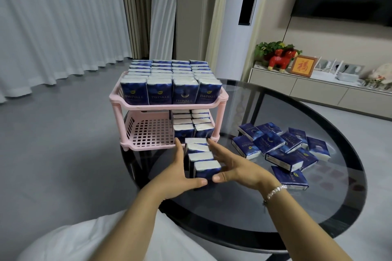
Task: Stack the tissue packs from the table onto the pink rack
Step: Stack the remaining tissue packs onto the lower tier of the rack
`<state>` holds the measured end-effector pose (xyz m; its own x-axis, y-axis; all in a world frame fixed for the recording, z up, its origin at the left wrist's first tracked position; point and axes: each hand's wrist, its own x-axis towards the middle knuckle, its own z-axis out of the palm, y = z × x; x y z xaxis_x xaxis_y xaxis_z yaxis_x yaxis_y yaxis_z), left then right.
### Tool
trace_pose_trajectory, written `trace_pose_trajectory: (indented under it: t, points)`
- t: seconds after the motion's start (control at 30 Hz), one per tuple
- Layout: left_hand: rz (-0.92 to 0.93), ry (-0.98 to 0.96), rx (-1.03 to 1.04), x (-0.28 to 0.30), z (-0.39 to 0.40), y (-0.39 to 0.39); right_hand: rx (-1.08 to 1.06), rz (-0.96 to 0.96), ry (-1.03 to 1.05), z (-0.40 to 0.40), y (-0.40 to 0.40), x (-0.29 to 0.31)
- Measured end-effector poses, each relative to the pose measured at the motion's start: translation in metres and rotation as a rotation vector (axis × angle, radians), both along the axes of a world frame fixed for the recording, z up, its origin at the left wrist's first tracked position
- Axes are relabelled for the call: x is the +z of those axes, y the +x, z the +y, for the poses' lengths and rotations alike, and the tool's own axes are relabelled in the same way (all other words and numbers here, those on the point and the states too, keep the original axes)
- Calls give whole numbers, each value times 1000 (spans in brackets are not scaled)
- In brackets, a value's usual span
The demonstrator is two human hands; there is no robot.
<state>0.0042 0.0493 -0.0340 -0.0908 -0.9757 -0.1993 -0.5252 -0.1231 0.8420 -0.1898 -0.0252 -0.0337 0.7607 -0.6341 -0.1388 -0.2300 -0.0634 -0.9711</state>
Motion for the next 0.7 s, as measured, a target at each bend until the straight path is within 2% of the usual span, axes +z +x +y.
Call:
trace_pose_trajectory:
  t: [0.17, 0.47, 0.7]
  points:
    - [59, 18, -23, 0, 3, -10, 29, 26, 17, 2, -1, -1]
    - [33, -115, 72, -9, -4, -4, -113, 67, -91, -2, 5, -4]
    - [82, -121, 137, -14, -11, 10, -122, -3, -83, -2, 13, -8]
